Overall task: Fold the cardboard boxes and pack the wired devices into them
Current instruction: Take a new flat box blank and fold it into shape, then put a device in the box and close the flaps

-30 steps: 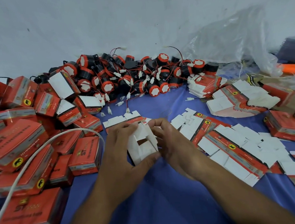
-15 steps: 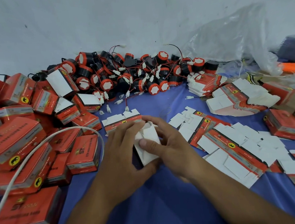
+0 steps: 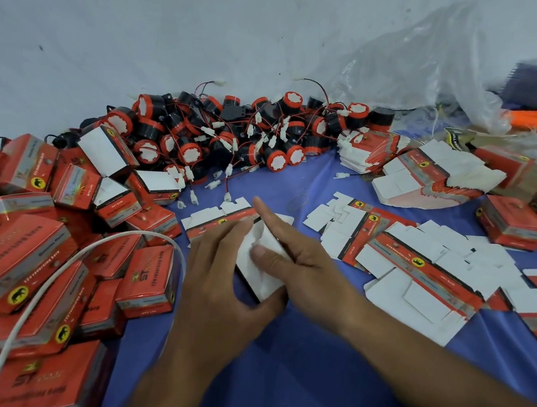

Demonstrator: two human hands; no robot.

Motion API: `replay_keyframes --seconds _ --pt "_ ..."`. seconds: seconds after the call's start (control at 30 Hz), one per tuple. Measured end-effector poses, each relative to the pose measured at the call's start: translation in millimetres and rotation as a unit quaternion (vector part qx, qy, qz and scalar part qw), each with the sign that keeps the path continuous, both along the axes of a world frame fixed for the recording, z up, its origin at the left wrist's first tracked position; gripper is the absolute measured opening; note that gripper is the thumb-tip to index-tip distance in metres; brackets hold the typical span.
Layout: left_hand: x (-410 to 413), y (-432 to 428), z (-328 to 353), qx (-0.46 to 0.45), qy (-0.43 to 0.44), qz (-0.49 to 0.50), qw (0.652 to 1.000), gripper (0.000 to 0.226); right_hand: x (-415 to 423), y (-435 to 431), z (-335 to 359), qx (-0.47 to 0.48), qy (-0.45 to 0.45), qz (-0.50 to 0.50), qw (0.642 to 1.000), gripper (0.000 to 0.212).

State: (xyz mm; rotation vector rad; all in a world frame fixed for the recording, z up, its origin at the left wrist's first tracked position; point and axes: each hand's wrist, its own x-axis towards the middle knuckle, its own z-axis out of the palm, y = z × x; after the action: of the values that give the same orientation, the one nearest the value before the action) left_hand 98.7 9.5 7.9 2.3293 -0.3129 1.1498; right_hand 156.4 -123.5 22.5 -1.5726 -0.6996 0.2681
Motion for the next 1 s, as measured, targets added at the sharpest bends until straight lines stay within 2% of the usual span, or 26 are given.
replay_keyframes --seconds 0.13,0.33,0.4,0.47,0.53,0.63,0.73,0.8,0.87,0.93,1.0 --pt "1 2 -2 0.002 -0.017 -0.006 1.000 0.073 1 -1 4 -0.028 -0.018 0.013 0.999 0.047" --pt "2 3 -6 0.000 -0.015 0.016 1.000 0.073 3 -4 4 -0.021 -0.053 -0.001 0.998 0.056" --pt "3 4 -5 0.006 -0.023 0.022 0.999 0.072 8 -4 4 -0.007 -0.012 0.011 1.000 0.054" --pt "3 4 -6 0.010 -0.031 0.033 0.999 0.072 13 -7 5 -0.002 0.033 0.040 0.999 0.041" --pt "4 2 -6 0.012 -0.035 0.039 0.999 0.073 17 -11 5 -0.019 0.016 0.028 0.999 0.032" --pt "3 -3 -7 0.017 -0.024 0.030 0.999 0.069 16 -12 3 -0.045 -0.041 -0.002 0.998 0.034" --pt "3 -2 -6 -0.016 0.054 -0.013 0.998 0.074 16 -12 2 -0.069 -0.099 -0.036 0.992 0.038" --pt "3 3 -8 0.000 0.121 -0.052 0.991 0.088 20 -18 2 -0.118 -0.185 -0.035 0.975 0.041" --pt "3 9 -12 0.101 0.135 -0.038 0.985 0.096 26 -24 3 -0.188 -0.288 -0.007 0.939 0.045" --pt "4 13 -13 0.173 0.128 0.003 0.977 0.093 31 -27 2 -0.241 -0.371 0.019 0.897 0.047" --pt "5 18 -10 0.188 0.121 0.059 0.973 0.076 33 -27 -1 -0.291 -0.419 0.028 0.860 0.053"
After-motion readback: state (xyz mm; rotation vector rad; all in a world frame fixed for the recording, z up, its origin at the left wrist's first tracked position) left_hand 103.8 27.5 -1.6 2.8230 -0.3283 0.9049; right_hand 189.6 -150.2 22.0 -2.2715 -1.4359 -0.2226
